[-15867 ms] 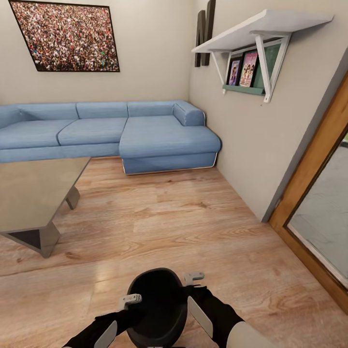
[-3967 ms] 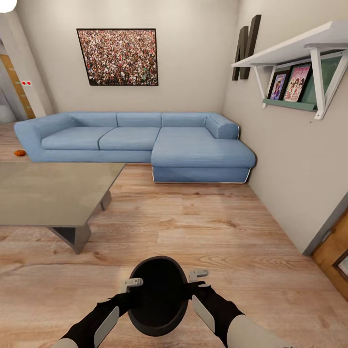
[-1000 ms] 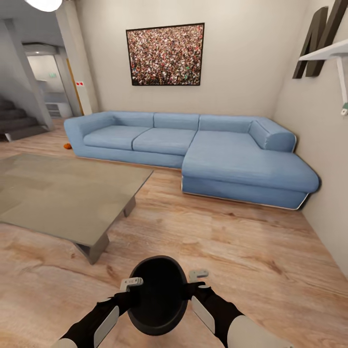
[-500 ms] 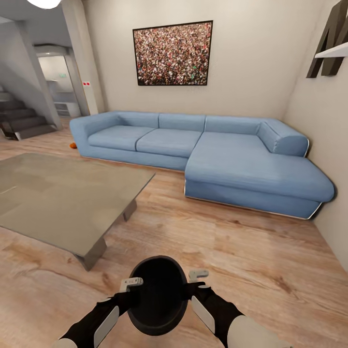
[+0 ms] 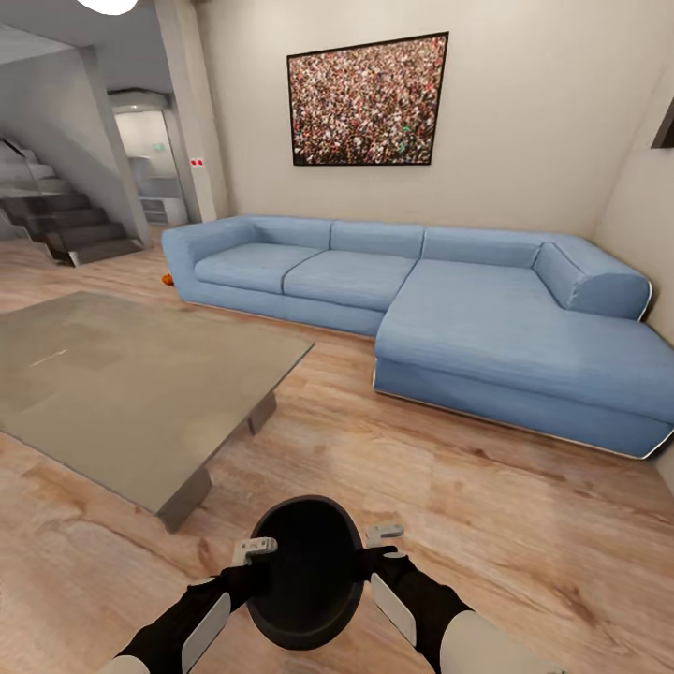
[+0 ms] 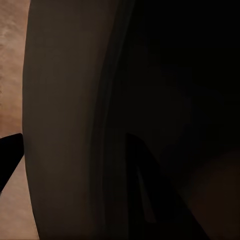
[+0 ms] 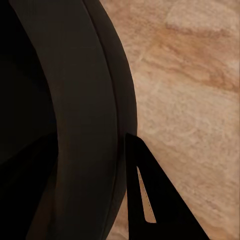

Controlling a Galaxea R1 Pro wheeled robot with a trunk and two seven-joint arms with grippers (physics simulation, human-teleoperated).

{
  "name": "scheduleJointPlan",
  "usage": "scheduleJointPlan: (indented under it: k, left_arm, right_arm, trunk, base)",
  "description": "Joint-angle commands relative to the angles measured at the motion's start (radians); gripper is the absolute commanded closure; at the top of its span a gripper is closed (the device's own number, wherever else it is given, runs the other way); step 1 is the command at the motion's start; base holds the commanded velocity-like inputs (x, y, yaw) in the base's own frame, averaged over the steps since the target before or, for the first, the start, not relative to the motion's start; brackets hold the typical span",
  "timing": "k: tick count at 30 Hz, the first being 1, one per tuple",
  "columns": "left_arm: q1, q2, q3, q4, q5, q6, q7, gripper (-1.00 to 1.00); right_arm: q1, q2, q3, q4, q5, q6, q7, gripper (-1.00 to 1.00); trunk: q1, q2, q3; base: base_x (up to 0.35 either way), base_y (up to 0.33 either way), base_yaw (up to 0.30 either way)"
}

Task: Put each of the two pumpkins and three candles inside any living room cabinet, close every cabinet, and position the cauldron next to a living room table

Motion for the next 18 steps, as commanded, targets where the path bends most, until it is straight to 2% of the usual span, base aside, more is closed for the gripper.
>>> scheduleJointPlan:
  k: [1,13,18]
  left_arm:
    - [-0.001,0.000,0.001,-0.004,0.016,0.002,0.001,1.00]
    - [-0.001,0.000,0.001,-0.004,0.016,0.002,0.001,1.00]
    - [-0.001,0.000,0.001,-0.004,0.016,0.002,0.002,1.00]
  right_arm:
    - [-0.001,0.000,-0.007,-0.069,-0.018,0.002,0.032,1.00]
    - [-0.001,0.000,-0.007,-0.069,-0.018,0.002,0.032,1.00]
    - [-0.001,0.000,-0.007,-0.069,-0.018,0.002,0.032,1.00]
  trunk:
    - [0.000,0.000,-0.001]
    - [0.000,0.000,-0.001]
    - [0.000,0.000,-0.001]
  base:
    - [0.211,-0.144,0.197]
    - [0.265,-0.035,0.182]
    - [0.175,-0.001,0.080]
